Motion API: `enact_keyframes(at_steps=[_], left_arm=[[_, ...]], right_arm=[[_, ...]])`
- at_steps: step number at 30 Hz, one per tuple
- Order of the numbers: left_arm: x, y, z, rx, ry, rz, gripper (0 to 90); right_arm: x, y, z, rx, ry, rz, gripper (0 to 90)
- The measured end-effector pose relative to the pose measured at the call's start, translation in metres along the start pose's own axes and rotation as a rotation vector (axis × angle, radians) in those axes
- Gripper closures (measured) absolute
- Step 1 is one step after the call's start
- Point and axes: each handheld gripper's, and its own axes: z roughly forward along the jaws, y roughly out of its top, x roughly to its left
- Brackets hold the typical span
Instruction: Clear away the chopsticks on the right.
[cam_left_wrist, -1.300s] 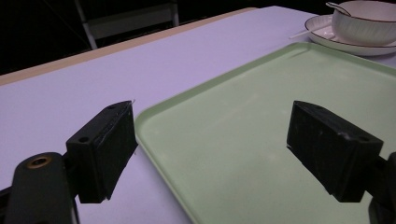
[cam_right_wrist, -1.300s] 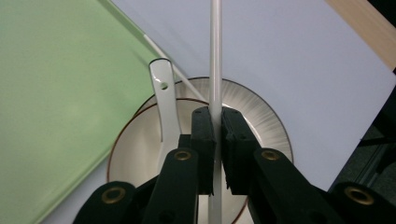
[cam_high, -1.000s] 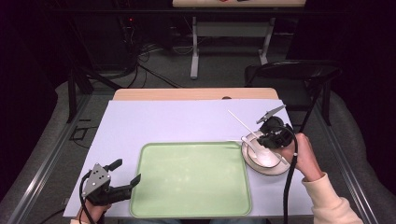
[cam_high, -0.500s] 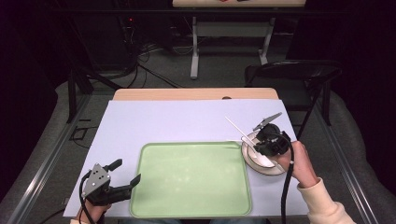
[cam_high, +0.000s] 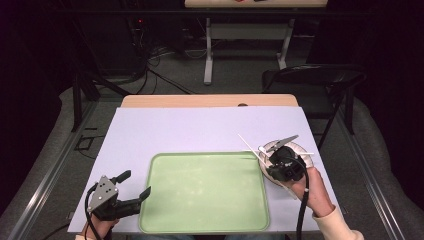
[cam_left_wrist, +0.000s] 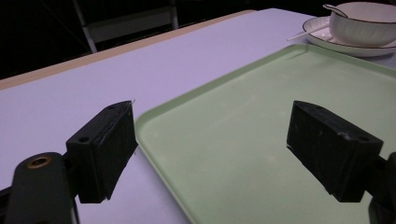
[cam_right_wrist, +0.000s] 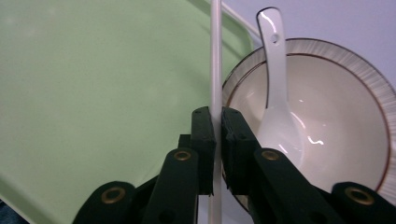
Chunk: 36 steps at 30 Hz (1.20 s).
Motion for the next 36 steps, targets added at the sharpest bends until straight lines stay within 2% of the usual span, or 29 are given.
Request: enact_keyframes(at_steps=[3, 4, 9, 10, 14, 21, 22, 23, 31, 36], left_arm=[[0.000, 0.000, 0.000, 0.002, -0.001, 0.000, 15.6], [0.000, 0.000, 0.000, 0.002, -0.001, 0.000, 15.6], [0.000, 0.000, 0.000, 0.000, -0.003, 0.001, 15.6], [0.000, 0.000, 0.000, -0.001, -0.003, 0.002, 15.5], [0.000, 0.000, 0.001, 0.002, -0.003, 0.002, 15.5], [0.000, 0.000, 0.000, 0.005, -0.006, 0.005, 15.5], [0.000, 0.000, 0.000, 0.005, -0.006, 0.005, 15.5], [0.000, 0.000, 0.001, 0.004, -0.003, 0.004, 15.5], [-0.001, 0.000, 0.001, 0.004, -0.004, 0.006, 15.5], [-0.001, 0.000, 0.000, 0.004, -0.001, 0.007, 15.5]], right_arm=[[0.000, 0.000, 0.000, 0.000, 0.000, 0.000, 83.9], [0.016, -0.004, 0.010, 0.012, 0.029, 0.006, 83.9], [0.025, -0.009, 0.024, 0.024, 0.070, 0.023, 83.8], [0.027, -0.011, 0.030, 0.024, 0.084, 0.049, 83.8], [0.030, -0.014, 0.039, 0.029, 0.098, 0.075, 83.8], [0.032, -0.014, 0.042, 0.032, 0.100, 0.081, 83.8], [0.037, -0.017, 0.062, 0.059, 0.136, 0.124, 83.8], [0.038, -0.017, 0.070, 0.074, 0.145, 0.131, 83.8], [0.045, -0.012, 0.084, 0.088, 0.141, 0.146, 83.8], [0.048, -0.011, 0.086, 0.091, 0.130, 0.143, 83.6]])
